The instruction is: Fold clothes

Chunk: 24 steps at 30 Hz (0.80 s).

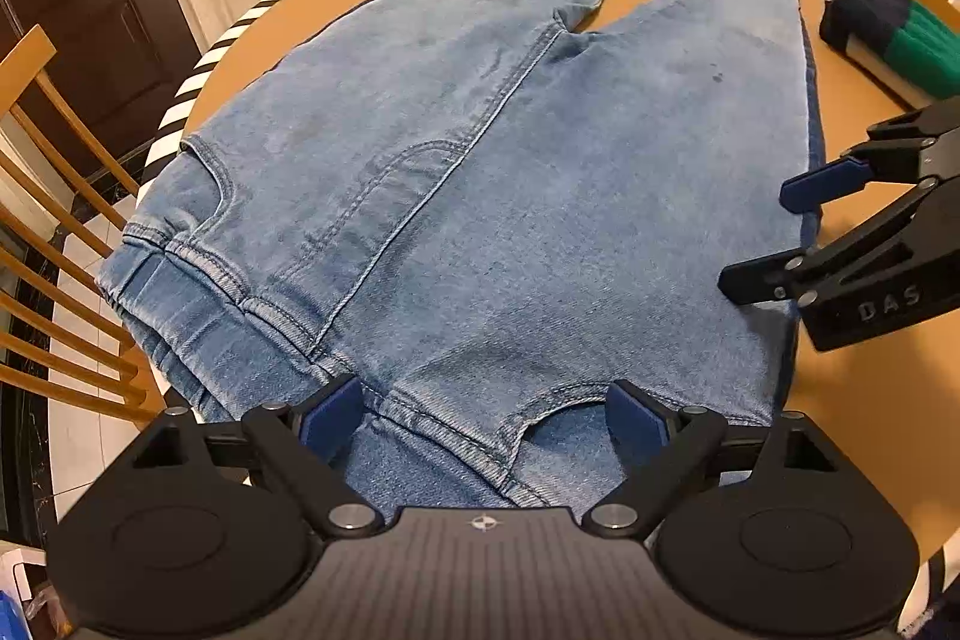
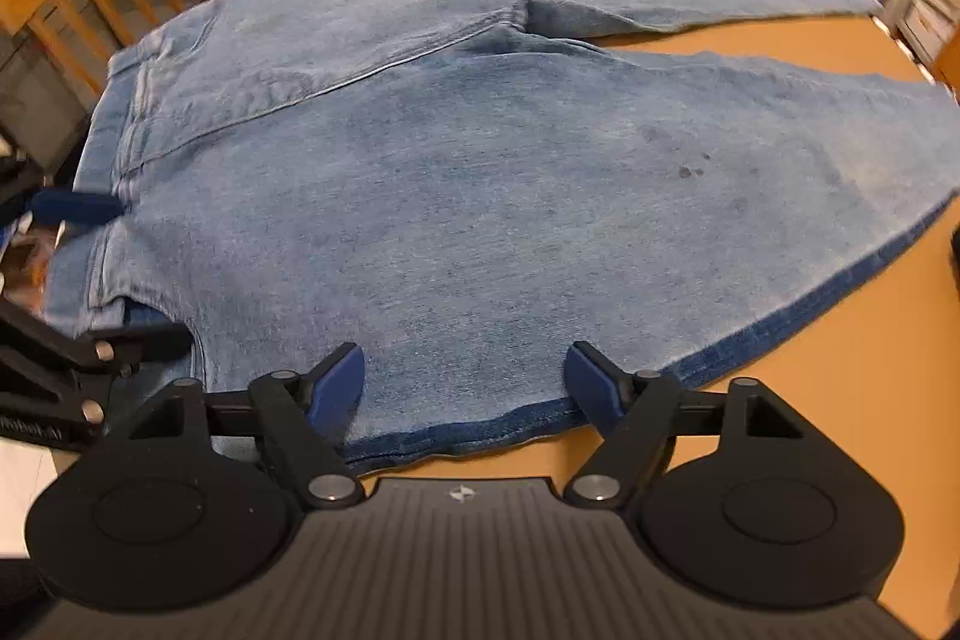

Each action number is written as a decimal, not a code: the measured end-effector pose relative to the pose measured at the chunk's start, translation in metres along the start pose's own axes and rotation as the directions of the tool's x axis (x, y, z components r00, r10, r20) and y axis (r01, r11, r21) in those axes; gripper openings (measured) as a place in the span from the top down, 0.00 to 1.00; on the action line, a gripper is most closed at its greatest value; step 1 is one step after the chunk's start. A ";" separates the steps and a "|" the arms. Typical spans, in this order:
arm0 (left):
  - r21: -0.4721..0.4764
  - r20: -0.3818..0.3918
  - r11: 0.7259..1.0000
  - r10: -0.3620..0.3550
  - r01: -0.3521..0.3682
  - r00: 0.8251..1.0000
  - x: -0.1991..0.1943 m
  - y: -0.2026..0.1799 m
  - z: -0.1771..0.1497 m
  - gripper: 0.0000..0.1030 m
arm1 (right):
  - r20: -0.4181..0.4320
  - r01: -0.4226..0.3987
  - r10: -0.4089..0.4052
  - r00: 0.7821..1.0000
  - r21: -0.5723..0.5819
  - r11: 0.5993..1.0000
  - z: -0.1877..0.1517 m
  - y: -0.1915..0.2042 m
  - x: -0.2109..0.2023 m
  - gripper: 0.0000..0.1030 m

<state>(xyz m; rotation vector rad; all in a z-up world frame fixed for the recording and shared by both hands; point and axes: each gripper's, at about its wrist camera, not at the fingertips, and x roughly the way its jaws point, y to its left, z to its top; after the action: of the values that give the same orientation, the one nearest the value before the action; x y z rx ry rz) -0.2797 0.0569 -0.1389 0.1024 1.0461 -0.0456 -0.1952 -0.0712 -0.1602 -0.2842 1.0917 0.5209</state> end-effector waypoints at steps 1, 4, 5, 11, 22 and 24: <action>-0.030 0.002 0.999 -0.009 0.009 1.000 -0.004 0.002 0.000 0.12 | -0.003 -0.004 0.004 1.000 0.002 1.000 0.000 -0.002 0.000 0.22; -0.148 0.018 0.988 -0.041 0.043 0.999 -0.020 0.011 0.002 0.12 | -0.016 0.009 -0.009 1.000 0.016 1.000 0.003 -0.006 -0.004 0.32; -0.209 0.037 0.976 -0.059 0.066 0.998 -0.026 0.017 0.004 0.12 | -0.004 0.007 -0.007 1.000 0.028 1.000 0.003 -0.007 -0.006 0.47; -0.423 0.053 0.901 -0.078 0.093 0.996 -0.040 0.018 0.002 0.13 | -0.001 0.013 -0.013 1.000 -0.007 1.000 0.007 -0.007 -0.005 0.76; -0.331 -0.097 0.944 -0.021 -0.012 0.995 -0.016 -0.025 0.003 0.11 | -0.005 0.110 -0.110 0.994 -0.048 0.993 0.036 -0.014 -0.030 0.76; -0.341 -0.109 0.940 -0.005 -0.033 0.994 -0.015 -0.029 0.004 0.09 | 0.024 0.110 -0.109 0.994 -0.061 0.992 0.043 -0.020 -0.039 0.74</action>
<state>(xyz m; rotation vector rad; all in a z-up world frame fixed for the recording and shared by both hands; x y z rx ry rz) -0.2858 0.0278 -0.1256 -0.2064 1.1472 0.1567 -0.1653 -0.0787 -0.1072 -0.3906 1.0346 0.4596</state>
